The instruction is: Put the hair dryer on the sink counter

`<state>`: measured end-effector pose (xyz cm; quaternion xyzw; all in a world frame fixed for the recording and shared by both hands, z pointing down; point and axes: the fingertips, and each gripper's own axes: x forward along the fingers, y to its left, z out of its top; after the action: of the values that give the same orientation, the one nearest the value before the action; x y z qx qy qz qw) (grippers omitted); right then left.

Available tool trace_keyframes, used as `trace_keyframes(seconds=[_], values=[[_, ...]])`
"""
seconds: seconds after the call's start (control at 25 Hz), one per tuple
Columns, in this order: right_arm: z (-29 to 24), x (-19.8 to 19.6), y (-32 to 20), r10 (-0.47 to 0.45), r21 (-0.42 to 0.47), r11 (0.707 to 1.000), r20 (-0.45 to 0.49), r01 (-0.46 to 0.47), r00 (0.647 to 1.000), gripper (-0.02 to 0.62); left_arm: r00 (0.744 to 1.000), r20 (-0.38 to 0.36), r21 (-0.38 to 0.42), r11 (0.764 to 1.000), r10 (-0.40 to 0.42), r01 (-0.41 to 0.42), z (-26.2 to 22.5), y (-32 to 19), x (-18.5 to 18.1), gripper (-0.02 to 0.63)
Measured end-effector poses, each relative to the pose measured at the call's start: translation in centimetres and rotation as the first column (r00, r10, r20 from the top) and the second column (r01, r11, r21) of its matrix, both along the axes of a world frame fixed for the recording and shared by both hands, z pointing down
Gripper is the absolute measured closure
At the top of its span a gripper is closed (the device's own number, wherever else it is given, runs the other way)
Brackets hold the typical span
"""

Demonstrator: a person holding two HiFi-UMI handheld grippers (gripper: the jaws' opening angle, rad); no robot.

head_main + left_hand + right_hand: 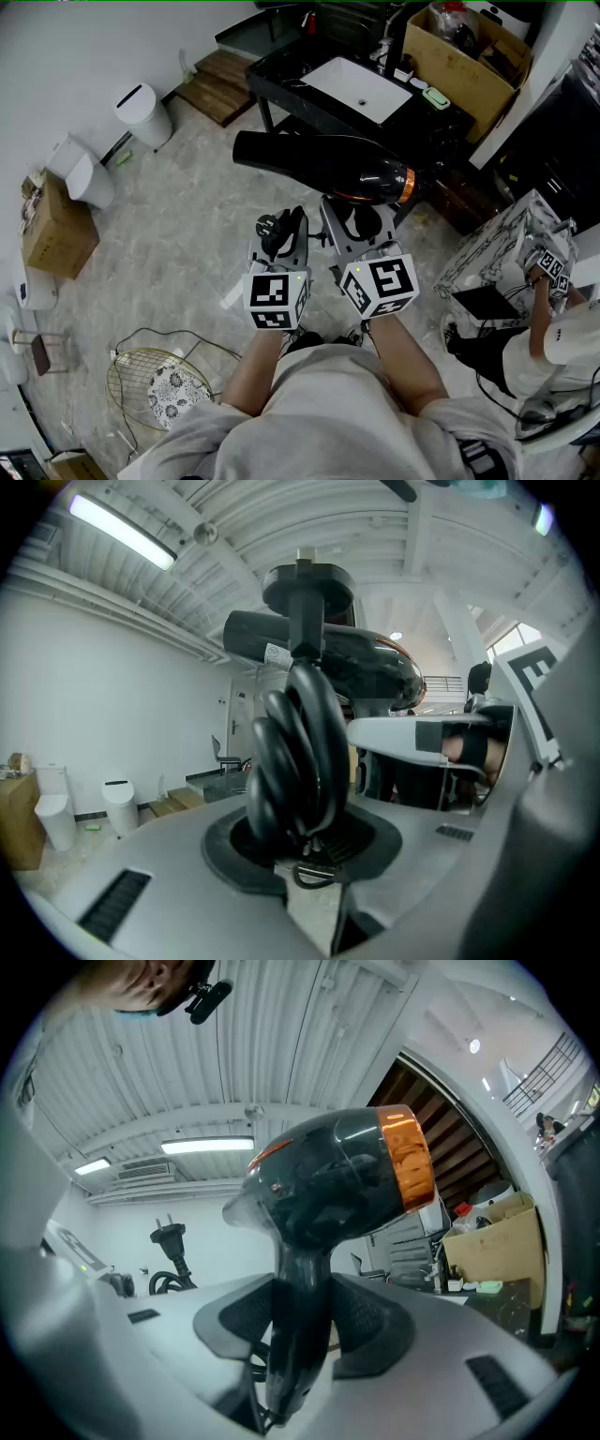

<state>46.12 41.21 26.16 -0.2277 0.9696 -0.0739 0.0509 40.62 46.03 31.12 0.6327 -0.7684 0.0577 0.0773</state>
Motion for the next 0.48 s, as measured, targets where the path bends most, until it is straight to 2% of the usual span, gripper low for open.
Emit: trace_keyframes(seconds=[0.48], values=[[1.2,-0.6,0.3,0.007,-0.049,0.999,0.005,-0.007,1.0,0.41,1.0,-0.006,-0.006,1.0,0.006,-0.006,0.8,0.6,-0.6,0.5]])
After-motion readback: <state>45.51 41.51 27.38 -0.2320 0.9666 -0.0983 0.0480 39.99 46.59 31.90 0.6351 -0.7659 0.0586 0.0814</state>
